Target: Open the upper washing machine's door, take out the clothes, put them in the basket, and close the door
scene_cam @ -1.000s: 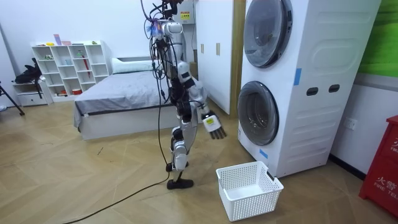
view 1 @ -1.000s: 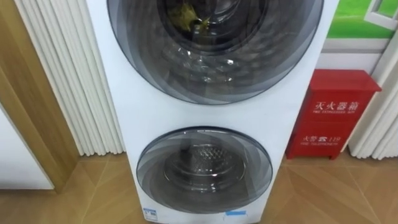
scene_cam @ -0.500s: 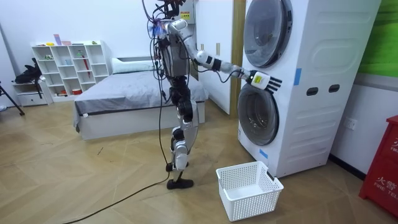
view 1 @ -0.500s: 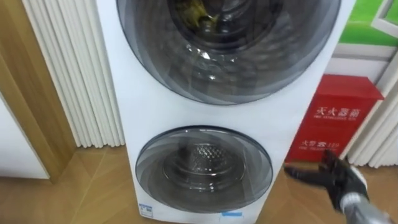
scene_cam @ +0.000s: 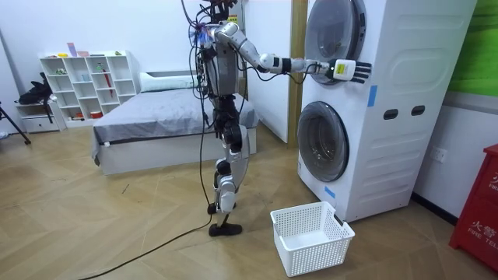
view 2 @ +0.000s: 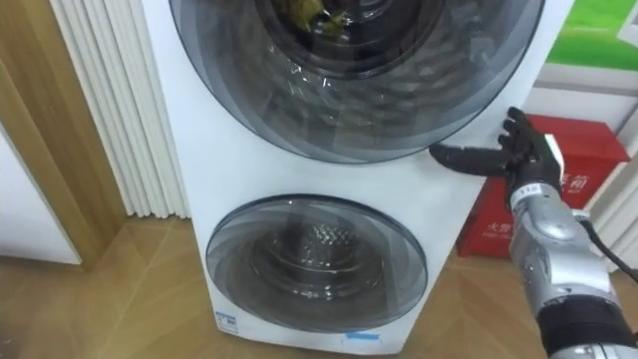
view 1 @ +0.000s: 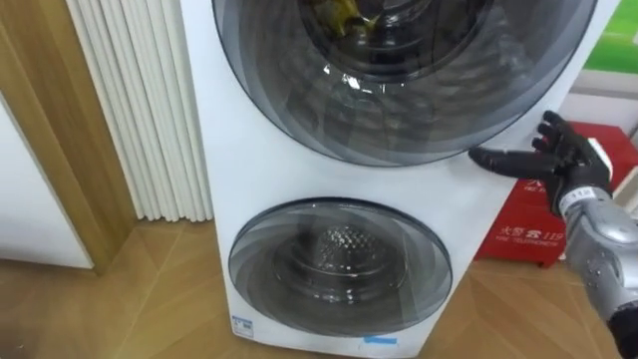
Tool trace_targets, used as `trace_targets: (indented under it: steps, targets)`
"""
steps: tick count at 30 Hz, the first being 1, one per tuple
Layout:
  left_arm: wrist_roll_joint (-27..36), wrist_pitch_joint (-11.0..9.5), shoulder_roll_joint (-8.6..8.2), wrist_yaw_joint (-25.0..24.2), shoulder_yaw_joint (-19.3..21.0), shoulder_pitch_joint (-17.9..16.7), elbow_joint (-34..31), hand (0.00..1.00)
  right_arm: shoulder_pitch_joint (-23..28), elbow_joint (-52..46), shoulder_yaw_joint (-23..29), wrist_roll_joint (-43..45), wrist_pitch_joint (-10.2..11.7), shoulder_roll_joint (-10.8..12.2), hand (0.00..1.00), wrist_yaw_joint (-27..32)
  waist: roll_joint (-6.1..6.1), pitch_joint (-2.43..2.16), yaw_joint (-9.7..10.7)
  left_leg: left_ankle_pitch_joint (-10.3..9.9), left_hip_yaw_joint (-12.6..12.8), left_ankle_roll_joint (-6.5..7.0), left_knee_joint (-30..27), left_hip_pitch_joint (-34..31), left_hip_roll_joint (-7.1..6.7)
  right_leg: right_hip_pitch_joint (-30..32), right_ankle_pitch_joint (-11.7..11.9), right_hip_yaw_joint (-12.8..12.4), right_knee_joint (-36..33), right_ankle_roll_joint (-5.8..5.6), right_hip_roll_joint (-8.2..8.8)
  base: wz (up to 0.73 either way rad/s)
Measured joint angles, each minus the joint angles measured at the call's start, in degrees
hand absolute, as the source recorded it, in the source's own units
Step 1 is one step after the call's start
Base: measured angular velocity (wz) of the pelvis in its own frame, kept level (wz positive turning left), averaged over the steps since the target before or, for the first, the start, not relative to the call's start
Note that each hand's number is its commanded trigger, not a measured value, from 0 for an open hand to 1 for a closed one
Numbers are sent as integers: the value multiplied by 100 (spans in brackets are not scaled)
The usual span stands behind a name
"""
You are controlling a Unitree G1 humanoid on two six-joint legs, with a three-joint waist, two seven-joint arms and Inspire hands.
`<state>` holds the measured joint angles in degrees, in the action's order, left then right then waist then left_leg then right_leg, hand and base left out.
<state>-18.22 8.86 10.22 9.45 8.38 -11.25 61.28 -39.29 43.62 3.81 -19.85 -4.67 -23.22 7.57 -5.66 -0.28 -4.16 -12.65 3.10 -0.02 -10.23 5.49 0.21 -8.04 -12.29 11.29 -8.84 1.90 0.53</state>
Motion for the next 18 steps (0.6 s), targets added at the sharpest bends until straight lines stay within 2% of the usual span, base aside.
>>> trace_targets:
  steps: [3,5,7,10,15,18]
  targets:
    - [-17,-4,10,0,2,27,-123,0,-27,-72,-186,37,-60,-194,0,68,-12,-1,6,0,-15,0,27,-7,0,13,0,37,1,0,2,-2]
    - [-218,12,23,0,44,25,-239,0,-27,-452,-279,261,-390,-284,0,161,-35,-6,-15,0,-11,0,55,-10,6,60,0,18,-7,-1,-5,-8]
    - [-275,89,25,0,45,34,-322,0,-27,-823,-318,472,-591,-290,0,209,-46,-6,-16,1,-13,0,68,-9,9,89,0,20,-13,-1,-10,-19]
    - [-271,153,30,0,28,19,-325,0,-28,-1089,-519,479,-767,-352,0,296,-82,-15,-29,1,-38,1,68,35,26,103,0,26,-93,-1,-18,-14]
    - [-263,220,33,0,26,17,-342,0,-30,-1136,-706,655,-879,-400,0,297,-214,-47,-63,1,-84,1,88,107,38,93,0,19,-100,0,-33,-15]
    - [-254,242,38,0,-39,23,-342,0,-78,-1139,-773,655,-935,-400,0,283,-242,-48,-69,1,-114,1,88,137,40,85,0,-3,-100,0,-37,-12]
